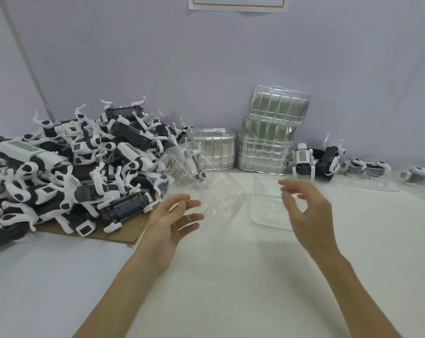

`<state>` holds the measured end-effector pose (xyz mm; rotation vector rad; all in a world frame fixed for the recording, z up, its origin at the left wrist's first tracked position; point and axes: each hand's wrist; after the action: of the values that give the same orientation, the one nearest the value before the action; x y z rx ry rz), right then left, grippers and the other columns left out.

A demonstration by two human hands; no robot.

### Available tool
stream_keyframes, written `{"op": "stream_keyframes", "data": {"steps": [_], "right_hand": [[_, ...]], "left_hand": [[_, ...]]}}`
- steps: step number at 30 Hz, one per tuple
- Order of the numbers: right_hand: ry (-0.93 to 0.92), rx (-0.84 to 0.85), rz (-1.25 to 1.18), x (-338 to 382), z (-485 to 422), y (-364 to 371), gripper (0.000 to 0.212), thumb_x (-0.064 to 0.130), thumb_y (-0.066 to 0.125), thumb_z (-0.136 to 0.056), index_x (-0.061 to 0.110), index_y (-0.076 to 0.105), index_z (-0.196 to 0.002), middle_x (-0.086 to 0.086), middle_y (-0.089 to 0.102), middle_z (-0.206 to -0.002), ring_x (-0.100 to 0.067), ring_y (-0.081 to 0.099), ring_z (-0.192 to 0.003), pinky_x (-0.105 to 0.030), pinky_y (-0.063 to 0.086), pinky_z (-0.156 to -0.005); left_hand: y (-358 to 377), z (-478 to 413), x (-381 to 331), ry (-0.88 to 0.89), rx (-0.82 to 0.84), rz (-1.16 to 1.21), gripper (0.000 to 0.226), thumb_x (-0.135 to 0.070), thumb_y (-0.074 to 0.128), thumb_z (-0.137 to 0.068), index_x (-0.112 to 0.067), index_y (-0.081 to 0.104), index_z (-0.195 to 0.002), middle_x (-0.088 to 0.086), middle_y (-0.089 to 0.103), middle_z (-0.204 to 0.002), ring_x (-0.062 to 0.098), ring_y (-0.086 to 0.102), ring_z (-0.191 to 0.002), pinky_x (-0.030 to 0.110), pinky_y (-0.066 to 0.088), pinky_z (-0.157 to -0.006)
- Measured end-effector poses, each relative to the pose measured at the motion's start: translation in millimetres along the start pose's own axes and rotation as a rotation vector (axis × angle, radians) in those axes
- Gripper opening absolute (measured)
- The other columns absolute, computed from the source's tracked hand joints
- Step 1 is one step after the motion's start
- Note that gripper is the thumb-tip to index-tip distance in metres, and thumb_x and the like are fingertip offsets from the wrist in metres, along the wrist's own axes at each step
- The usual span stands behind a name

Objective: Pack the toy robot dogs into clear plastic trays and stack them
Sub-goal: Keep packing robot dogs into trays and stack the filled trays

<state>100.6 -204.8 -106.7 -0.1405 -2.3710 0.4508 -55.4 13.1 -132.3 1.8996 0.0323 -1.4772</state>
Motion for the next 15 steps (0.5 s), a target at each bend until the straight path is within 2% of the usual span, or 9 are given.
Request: {"op": "stream_keyframes", "data": {"steps": [2, 4, 6, 9, 12, 13, 15], "right_hand": [[-0.092, 0.122, -0.102, 18.4, 10.6, 11.2, 0.021, 0.024, 0.064, -0.091, 0.024, 0.067, -0.112, 0.011, 0.068, -0.105, -0.009, 0.063, -0.102, -0.018, 0.043, -0.091], [-0.142, 0.268, -0.110, 30.2, 24.0, 24.2, 0.033, 0.042, 0.063, -0.090, 0.030, 0.062, -0.120, 0.017, 0.064, -0.113, -0.009, 0.059, -0.114, -0.021, 0.037, -0.100], [-0.197, 0.341, -0.052, 34.6, 33.5, 36.2, 0.038, 0.048, 0.062, -0.088, 0.035, 0.058, -0.123, 0.020, 0.062, -0.115, -0.004, 0.055, -0.118, -0.021, 0.030, -0.104], [-0.262, 0.261, -0.014, 31.3, 39.2, 44.1, 0.030, 0.036, 0.065, -0.090, 0.030, 0.063, -0.120, 0.019, 0.067, -0.101, 0.002, 0.057, -0.106, -0.026, 0.032, -0.102], [-0.284, 0.145, -0.006, 25.9, 34.1, 41.6, 0.031, 0.018, 0.067, -0.089, 0.023, 0.065, -0.120, 0.018, 0.067, -0.093, 0.001, 0.058, -0.100, -0.024, 0.034, -0.102], [-0.285, 0.101, 0.003, 24.9, 29.7, 39.7, 0.033, 0.016, 0.067, -0.089, 0.022, 0.064, -0.121, 0.018, 0.066, -0.092, 0.000, 0.059, -0.099, -0.022, 0.034, -0.102], [-0.288, 0.020, 0.029, 25.1, 14.5, 35.8, 0.036, 0.014, 0.067, -0.089, 0.021, 0.062, -0.124, 0.018, 0.065, -0.090, -0.002, 0.061, -0.094, -0.022, 0.035, -0.100]], "left_hand": [[2.7, 1.8, 1.9, -0.019, 0.033, -0.012, 0.014, -0.017, 0.061, -0.082, -0.018, 0.071, -0.092, 0.005, 0.074, -0.092, 0.024, 0.073, -0.078, 0.029, 0.059, -0.064], [5.1, 3.7, 4.8, -0.034, 0.083, -0.026, 0.015, -0.016, 0.062, -0.082, -0.019, 0.076, -0.087, 0.006, 0.073, -0.092, 0.027, 0.074, -0.084, 0.033, 0.060, -0.069], [6.4, 4.7, 7.1, -0.050, 0.133, -0.042, 0.016, -0.015, 0.063, -0.083, -0.018, 0.078, -0.089, 0.007, 0.072, -0.093, 0.029, 0.073, -0.090, 0.035, 0.060, -0.073], [6.5, 4.7, 12.0, -0.077, 0.188, -0.065, 0.018, -0.013, 0.065, -0.083, -0.015, 0.078, -0.095, 0.010, 0.073, -0.096, 0.032, 0.072, -0.099, 0.036, 0.059, -0.078], [7.8, 4.2, 13.5, -0.083, 0.191, -0.122, 0.025, -0.017, 0.076, -0.080, -0.012, 0.075, -0.105, 0.014, 0.073, -0.109, 0.032, 0.071, -0.105, 0.034, 0.059, -0.081], [7.7, 4.2, 13.7, -0.068, 0.169, -0.208, 0.027, -0.017, 0.078, -0.081, -0.011, 0.073, -0.107, 0.013, 0.073, -0.110, 0.030, 0.072, -0.102, 0.032, 0.059, -0.079], [8.2, 4.7, 16.8, -0.003, 0.103, -0.531, 0.013, -0.009, 0.071, -0.089, -0.016, 0.072, -0.101, 0.005, 0.075, -0.104, 0.023, 0.075, -0.089, 0.023, 0.057, -0.072]]}}
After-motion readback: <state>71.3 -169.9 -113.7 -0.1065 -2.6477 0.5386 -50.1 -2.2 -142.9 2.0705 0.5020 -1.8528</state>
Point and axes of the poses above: each hand's wrist, its own z-axis away from the middle knuckle, its own y-axis out of the palm, x = y × z
